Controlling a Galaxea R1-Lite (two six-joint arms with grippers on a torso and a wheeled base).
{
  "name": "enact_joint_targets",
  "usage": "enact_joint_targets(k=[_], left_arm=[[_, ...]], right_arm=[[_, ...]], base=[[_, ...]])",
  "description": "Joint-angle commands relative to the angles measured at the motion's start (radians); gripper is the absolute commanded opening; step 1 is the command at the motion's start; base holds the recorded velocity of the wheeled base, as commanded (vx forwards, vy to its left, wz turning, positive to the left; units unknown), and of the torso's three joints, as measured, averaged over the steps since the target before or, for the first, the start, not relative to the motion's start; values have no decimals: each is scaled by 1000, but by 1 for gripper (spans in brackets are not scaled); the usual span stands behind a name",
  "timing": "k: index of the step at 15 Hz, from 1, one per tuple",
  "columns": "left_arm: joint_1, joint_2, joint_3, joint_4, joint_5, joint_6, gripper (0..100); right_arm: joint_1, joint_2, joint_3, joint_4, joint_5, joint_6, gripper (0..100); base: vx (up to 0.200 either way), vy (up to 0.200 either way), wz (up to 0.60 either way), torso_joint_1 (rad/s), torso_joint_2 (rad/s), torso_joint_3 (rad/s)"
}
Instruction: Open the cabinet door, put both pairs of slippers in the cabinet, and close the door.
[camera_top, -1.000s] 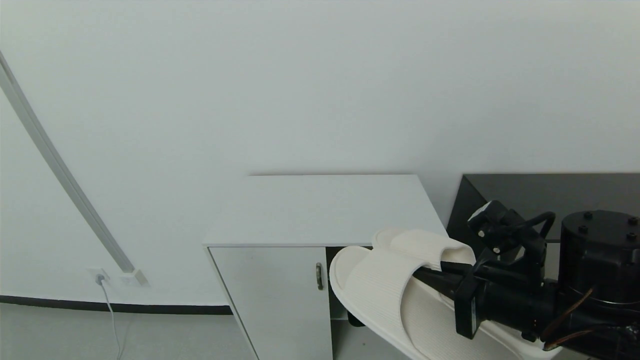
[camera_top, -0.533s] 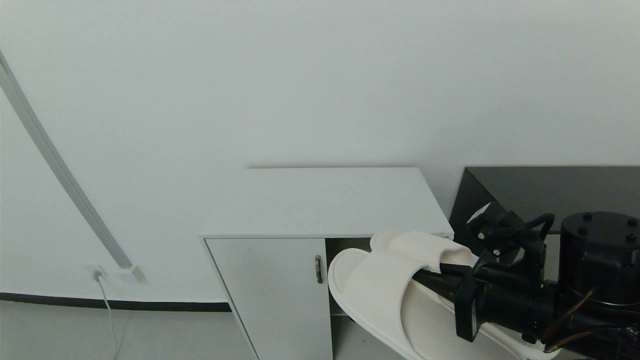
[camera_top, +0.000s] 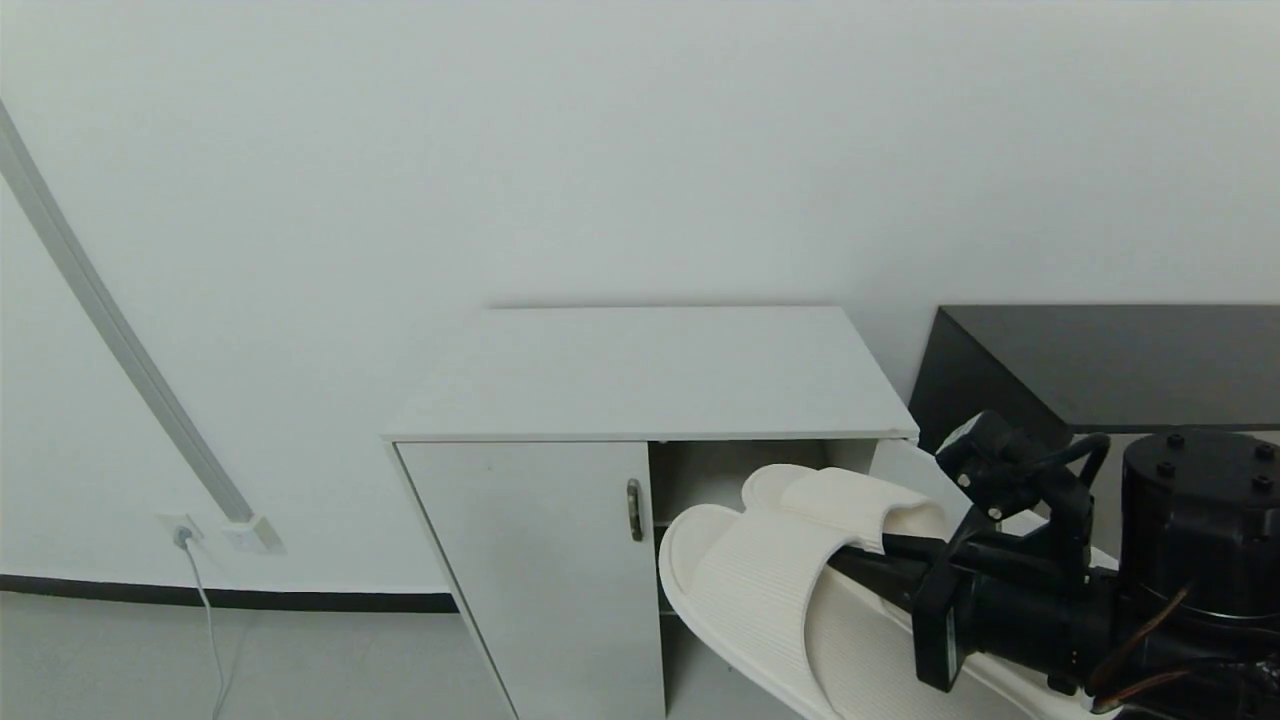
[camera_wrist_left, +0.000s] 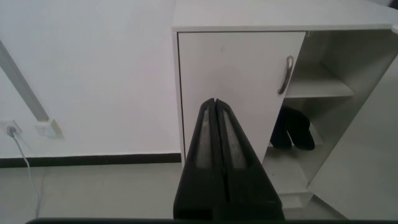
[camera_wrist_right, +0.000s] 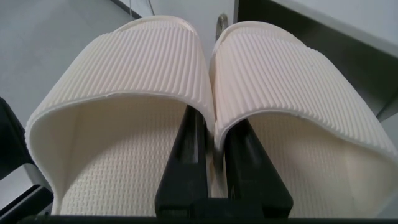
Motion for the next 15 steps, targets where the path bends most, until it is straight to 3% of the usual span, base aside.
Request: enact_joint_targets(k=[1,15], left_arm=[[0,1,0,0,0,0,0],[0,1,0,0,0,0,0]], right_arm=[[0,-1,2,0,0,0,0],[0,9,5,0,0,0,0]], base=[[0,0,0,-232,549,300],[0,0,0,-197,525,322]])
